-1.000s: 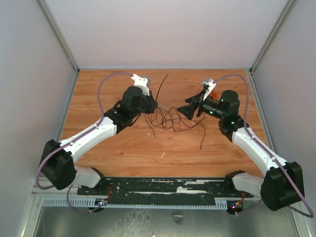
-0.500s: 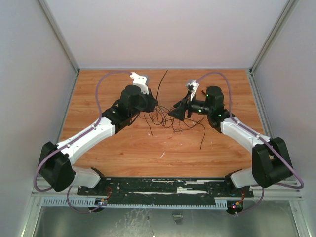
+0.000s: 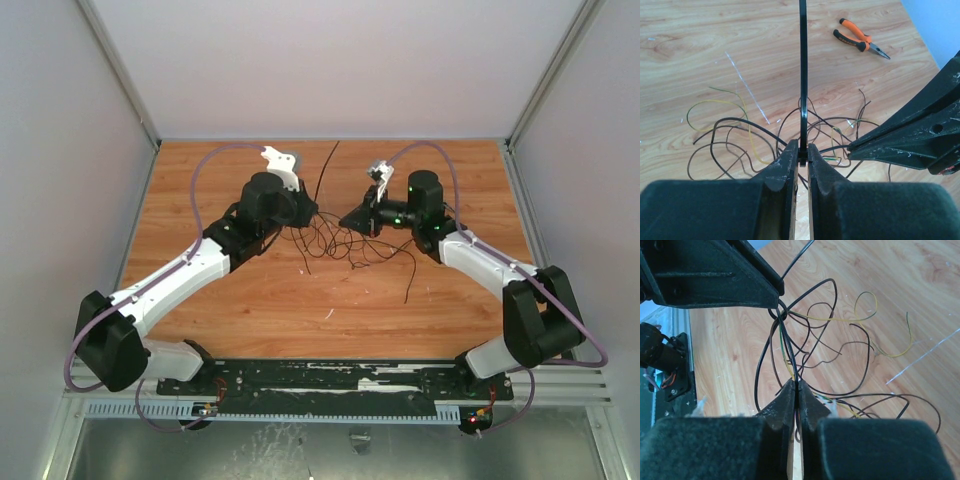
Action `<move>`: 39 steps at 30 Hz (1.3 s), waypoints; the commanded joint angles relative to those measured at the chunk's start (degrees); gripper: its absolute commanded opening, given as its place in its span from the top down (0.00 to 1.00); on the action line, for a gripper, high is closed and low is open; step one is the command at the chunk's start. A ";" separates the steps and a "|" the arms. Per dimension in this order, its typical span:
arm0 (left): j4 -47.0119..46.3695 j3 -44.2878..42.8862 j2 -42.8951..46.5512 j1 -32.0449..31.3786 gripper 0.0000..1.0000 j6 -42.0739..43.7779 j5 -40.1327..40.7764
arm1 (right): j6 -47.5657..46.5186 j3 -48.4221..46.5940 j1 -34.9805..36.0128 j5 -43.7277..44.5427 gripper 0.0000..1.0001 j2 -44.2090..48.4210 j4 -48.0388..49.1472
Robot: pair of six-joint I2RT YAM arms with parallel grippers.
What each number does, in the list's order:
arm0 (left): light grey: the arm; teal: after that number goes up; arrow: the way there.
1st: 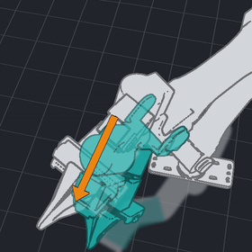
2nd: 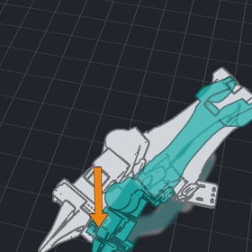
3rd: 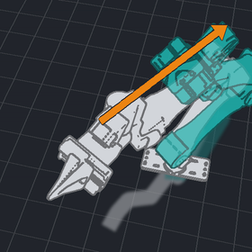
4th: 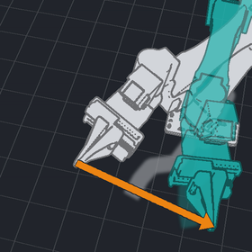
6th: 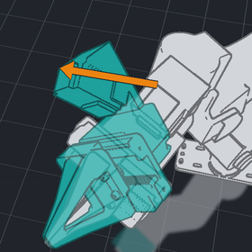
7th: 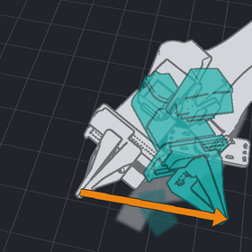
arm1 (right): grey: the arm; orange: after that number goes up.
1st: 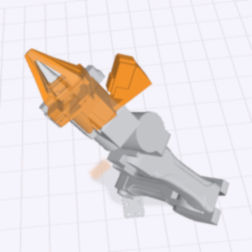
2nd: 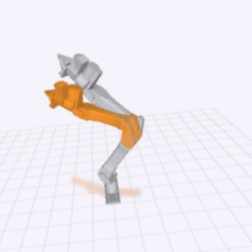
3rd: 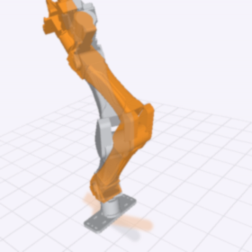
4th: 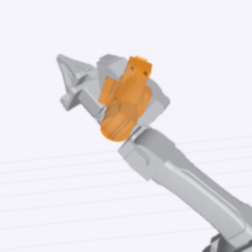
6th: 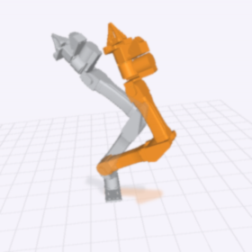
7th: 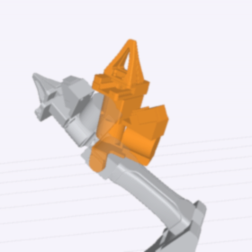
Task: Zip-tie the wires
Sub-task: Tie the cable at the center of the board.
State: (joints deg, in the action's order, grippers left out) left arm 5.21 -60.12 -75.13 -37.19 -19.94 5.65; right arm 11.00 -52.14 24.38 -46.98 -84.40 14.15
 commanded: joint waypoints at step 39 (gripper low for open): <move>4.19 -6.09 5.14 3.34 1.00 3.36 5.86 | -2.74 4.62 -7.98 24.04 1.00 18.47 -16.80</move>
State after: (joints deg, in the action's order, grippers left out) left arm 9.69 -63.94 -71.57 -34.52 -17.65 10.44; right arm 7.33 -48.14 18.00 -27.62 -67.05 -1.67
